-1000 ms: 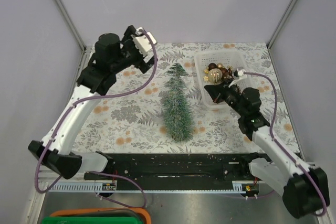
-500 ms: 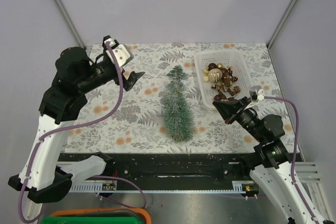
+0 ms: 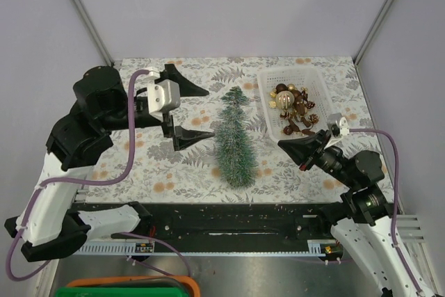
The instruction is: Decorate the small christmas tree
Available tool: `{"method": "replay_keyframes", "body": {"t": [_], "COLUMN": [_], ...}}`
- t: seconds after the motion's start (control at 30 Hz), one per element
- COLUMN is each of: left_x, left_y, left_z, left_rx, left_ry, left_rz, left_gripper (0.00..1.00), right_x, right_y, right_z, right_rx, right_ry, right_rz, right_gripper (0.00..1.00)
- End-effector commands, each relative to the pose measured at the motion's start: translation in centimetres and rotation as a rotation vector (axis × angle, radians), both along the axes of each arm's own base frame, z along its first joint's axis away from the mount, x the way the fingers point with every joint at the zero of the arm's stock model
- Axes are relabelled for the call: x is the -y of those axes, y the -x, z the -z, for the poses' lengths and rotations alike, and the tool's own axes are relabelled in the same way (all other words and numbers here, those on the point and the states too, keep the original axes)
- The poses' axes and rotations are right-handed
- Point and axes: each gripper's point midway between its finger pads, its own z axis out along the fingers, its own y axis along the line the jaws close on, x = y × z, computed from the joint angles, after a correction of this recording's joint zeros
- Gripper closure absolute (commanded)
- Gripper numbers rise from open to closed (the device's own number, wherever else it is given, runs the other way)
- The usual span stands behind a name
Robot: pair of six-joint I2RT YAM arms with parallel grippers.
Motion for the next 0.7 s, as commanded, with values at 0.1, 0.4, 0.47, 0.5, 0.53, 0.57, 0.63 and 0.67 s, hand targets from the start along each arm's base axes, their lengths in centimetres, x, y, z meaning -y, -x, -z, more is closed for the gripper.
{"method": "replay_keyframes", "body": {"t": [0.1,0.4,0.47,0.5,0.53,0.57,0.63,0.67], "left_x": [3.9,10.0,11.1,11.6,12.1,12.5,13.3,13.6], "left_y": [2.8,4.2,4.1,4.1,4.0,3.9,3.5,3.3], "left_z": [1.1,4.1,4.8,5.1,5.5,5.9,6.1,5.9], "left_rx": [-0.164,-0.455,-0.533,-0.574,-0.618,-0.649,-0.71,-0.723], "left_ry": [-0.042,-0.126,-0.125,-0.122,-0.123,-0.126,-0.115,-0.101], "left_rz": [0.177,0.335,0.344,0.346,0.346,0.348,0.339,0.339], "left_gripper": [0.02,0.31,0.26,0.21,0.13,0.08,0.01,0.01], "right_x": [-1.4,-1.3,-1.2,-1.2,-1.1,-1.1,-1.0,-0.9], "right_y": [0.7,0.4,0.4,0.4,0.4,0.4,0.4,0.4], "right_z": [-2.9,-3.5,-3.5,-3.7,-3.7,-3.7,-2.9,-2.9], "right_rx": [0.124,0.173,0.181,0.189,0.195,0.201,0.179,0.183], "right_ry": [0.002,0.034,0.041,0.042,0.044,0.047,0.067,0.068], "right_rz": [-0.103,-0.084,-0.079,-0.076,-0.074,-0.069,-0.065,-0.063], "right_gripper": [1.0,1.0,1.0,1.0,1.0,1.0,1.0,1.0]}}
